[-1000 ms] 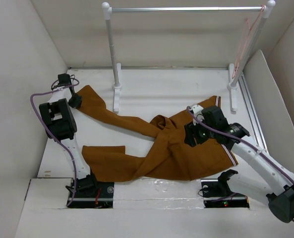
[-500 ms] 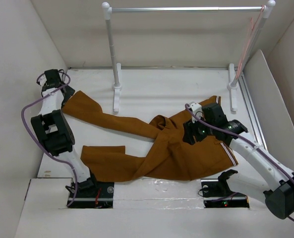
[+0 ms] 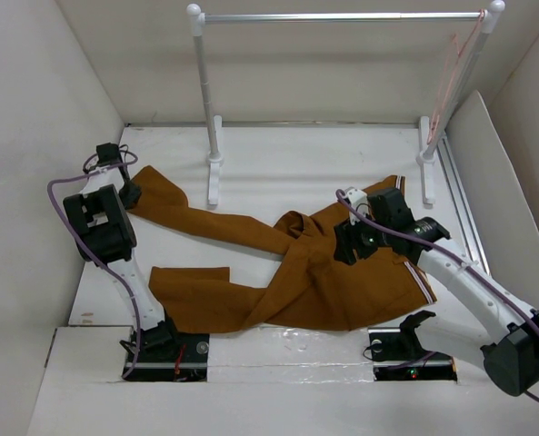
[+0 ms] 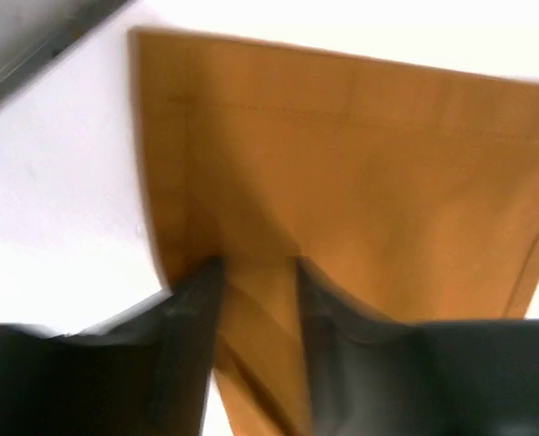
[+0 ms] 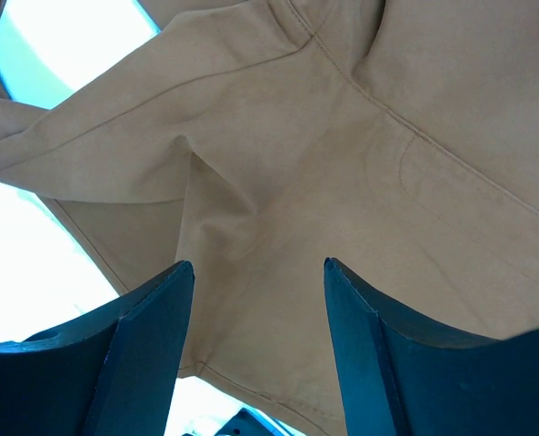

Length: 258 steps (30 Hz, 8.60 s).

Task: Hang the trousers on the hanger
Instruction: Flatten out the trousers at the center of the board.

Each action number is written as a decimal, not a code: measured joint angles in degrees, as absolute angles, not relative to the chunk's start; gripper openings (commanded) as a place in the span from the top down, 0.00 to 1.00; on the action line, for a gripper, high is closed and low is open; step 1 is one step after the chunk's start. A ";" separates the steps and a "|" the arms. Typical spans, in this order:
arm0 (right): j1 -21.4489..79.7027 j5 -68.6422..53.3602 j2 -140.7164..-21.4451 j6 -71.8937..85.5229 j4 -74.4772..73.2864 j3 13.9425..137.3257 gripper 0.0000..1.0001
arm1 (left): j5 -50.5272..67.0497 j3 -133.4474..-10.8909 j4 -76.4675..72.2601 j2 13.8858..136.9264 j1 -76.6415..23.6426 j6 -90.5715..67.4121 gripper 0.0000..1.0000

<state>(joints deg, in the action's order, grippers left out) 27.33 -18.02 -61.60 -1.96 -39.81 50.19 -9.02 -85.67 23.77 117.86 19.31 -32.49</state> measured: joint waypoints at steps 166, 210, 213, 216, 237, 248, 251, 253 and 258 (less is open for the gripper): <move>-22.20 -4.73 -92.29 21.12 -15.49 64.66 1.00 | -15.46 -100.51 41.21 105.10 6.74 -31.90 1.00; -30.11 -13.89 -95.11 20.12 -8.56 60.84 1.00 | -16.14 -65.10 23.14 89.01 19.11 -36.80 0.26; -30.15 -13.98 -95.11 20.10 -8.51 60.77 1.00 | -13.91 -65.12 24.18 94.50 22.70 -36.38 0.26; -30.26 -14.31 -95.11 19.68 -8.51 60.75 1.00 | -13.34 -65.36 24.21 98.80 23.35 -36.01 0.26; -32.71 -18.50 -96.77 17.58 -6.87 60.36 1.00 | -7.03 -101.71 22.46 122.10 19.42 -37.52 1.00; -30.20 -18.72 -105.51 14.92 -12.29 76.31 0.12 | -10.35 -97.47 22.02 114.56 18.90 -36.51 0.29; -28.88 -18.37 -103.68 14.52 -12.88 76.84 0.12 | -9.28 -90.21 22.33 108.81 19.00 -36.93 0.30; -28.08 -18.20 -100.84 14.59 -12.86 75.46 0.21 | -7.66 -84.97 21.32 103.77 18.41 -37.04 0.32; -23.33 -17.67 -85.03 15.79 -10.70 62.61 1.00 | -6.04 -71.81 19.94 88.49 6.79 -36.60 0.39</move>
